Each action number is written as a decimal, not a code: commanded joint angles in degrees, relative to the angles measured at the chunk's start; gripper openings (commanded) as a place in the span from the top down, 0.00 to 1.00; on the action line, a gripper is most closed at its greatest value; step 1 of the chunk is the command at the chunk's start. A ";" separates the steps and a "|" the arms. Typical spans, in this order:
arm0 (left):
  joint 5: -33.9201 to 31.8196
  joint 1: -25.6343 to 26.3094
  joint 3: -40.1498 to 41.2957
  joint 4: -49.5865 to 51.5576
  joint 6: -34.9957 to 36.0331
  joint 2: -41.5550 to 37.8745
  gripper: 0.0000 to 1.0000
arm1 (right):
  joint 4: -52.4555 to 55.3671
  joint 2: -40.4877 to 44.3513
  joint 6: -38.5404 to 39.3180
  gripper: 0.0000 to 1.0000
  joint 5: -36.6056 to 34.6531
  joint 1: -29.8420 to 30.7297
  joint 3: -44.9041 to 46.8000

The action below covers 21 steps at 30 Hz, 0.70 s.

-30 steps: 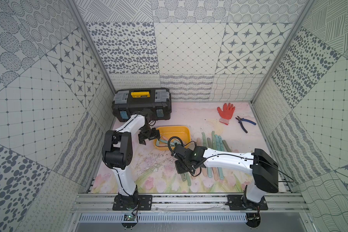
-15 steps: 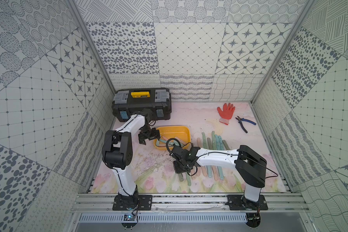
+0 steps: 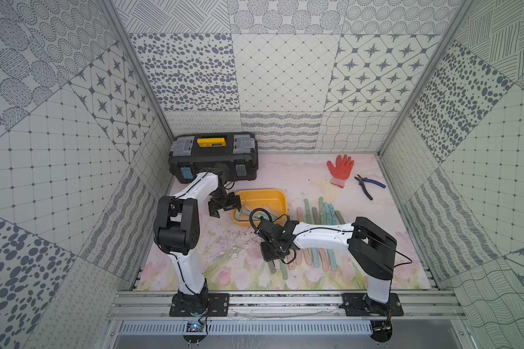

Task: Take the fruit knife out of the storage box
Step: Place the fruit knife at the center of the board.

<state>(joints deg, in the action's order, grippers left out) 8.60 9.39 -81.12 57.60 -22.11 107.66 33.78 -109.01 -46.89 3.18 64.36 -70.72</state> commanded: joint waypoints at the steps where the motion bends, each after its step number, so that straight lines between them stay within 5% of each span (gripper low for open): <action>1: 0.03 0.28 -0.21 0.49 -0.20 -0.92 0.09 | 0.67 -0.63 -0.45 0.61 -0.48 -0.06 -0.56; 10: 0.07 0.36 -0.15 0.49 -0.10 -1.06 0.09 | 2.37 3.82 1.36 0.59 -3.18 -0.10 -2.26; 21: 0.10 0.37 -0.10 0.42 0.05 -1.45 0.09 | -0.92 18.81 22.83 0.47 4.20 -10.12 -7.23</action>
<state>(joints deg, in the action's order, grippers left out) 8.60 9.39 -81.12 57.54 -22.11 107.00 35.03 -93.97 -33.17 5.43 55.88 -76.29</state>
